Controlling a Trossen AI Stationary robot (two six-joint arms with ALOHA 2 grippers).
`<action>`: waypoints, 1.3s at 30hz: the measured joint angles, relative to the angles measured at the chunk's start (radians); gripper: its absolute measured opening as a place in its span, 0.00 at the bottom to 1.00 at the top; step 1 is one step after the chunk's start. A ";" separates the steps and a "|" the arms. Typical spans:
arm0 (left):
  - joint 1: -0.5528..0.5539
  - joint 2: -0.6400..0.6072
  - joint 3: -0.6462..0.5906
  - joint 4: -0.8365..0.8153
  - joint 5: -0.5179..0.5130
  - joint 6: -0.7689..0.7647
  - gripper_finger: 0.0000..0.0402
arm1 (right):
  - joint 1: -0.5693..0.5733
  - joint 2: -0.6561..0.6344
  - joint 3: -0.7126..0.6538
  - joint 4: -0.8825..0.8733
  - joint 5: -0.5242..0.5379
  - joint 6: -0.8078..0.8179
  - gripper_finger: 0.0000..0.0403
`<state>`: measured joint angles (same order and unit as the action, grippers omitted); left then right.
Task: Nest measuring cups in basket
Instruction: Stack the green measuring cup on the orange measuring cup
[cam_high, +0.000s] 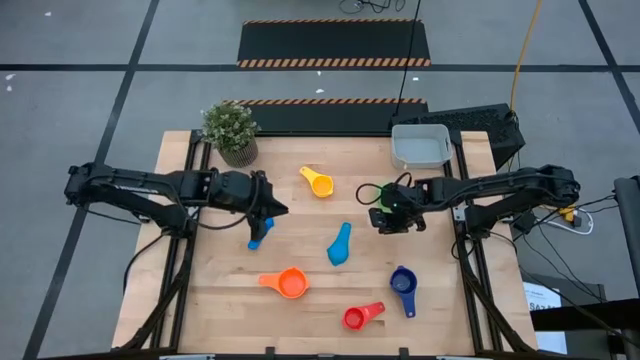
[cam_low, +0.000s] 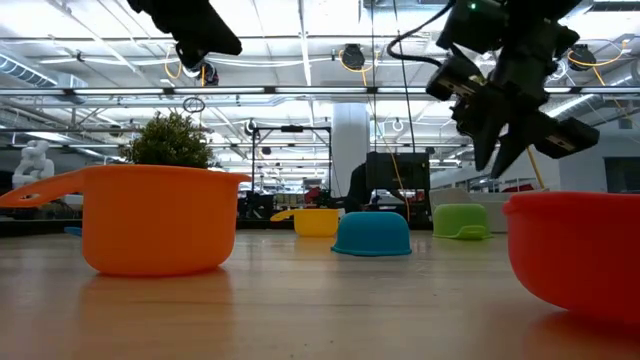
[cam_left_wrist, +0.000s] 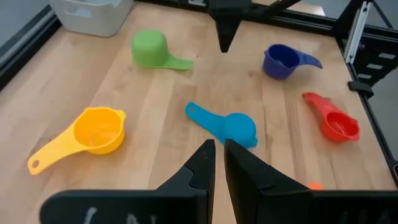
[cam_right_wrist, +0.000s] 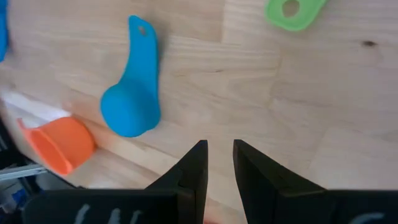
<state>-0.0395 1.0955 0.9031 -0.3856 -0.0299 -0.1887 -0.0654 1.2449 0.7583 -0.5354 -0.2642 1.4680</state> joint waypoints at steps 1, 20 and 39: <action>0.000 0.000 0.000 0.002 0.000 0.000 0.09 | 0.000 0.000 -0.007 0.000 0.000 -0.025 0.17; 0.007 0.000 0.000 -0.003 -0.019 0.020 0.09 | 0.016 0.000 -0.016 0.003 0.351 -0.974 0.33; 0.006 0.000 0.000 -0.007 -0.059 -0.031 0.09 | 0.090 0.000 -0.206 0.243 0.500 -1.318 0.54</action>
<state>-0.0338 1.0950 0.9029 -0.3923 -0.0885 -0.2197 0.0246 1.2453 0.5521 -0.2927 0.2356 0.1502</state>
